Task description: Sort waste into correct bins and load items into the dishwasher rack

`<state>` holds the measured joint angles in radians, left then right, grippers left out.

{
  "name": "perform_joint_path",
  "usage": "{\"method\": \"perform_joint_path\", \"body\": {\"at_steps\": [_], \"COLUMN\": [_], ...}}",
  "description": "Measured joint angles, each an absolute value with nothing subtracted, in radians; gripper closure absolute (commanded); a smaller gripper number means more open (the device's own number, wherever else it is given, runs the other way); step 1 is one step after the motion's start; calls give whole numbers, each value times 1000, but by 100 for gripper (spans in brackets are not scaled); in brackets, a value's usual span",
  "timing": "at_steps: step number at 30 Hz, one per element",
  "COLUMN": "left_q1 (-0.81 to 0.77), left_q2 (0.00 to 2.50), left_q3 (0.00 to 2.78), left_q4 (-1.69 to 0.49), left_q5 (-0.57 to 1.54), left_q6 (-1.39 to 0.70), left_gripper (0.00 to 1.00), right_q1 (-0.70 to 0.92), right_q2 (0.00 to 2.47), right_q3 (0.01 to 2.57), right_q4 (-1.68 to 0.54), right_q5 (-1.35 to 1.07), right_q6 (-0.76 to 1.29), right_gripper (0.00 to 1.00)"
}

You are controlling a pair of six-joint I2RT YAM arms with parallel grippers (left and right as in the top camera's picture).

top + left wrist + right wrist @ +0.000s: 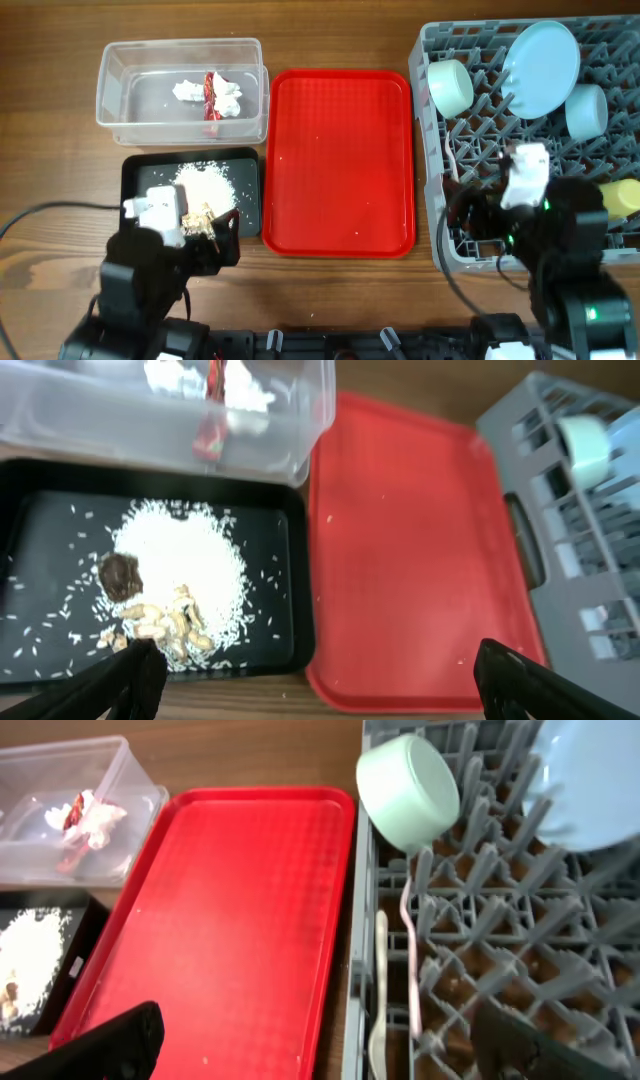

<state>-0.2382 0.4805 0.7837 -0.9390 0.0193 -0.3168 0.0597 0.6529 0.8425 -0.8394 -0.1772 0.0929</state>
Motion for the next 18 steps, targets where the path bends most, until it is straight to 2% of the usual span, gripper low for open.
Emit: {"method": "perform_joint_path", "body": {"at_steps": [15, 18], "left_q1": [-238, -238], "left_q2": [433, 433], "left_q3": [782, 782], "left_q4": [-940, -940], "left_q5": [19, 19], "left_q6": [-317, -317], "left_gripper": [0, 0], "right_q1": [60, 60], "right_q2": [663, 609], "right_q3": [838, 804], "right_q4": [-887, -831], "right_q5": [-174, -154], "right_q6": [93, 93], "right_gripper": [0, 0]}}
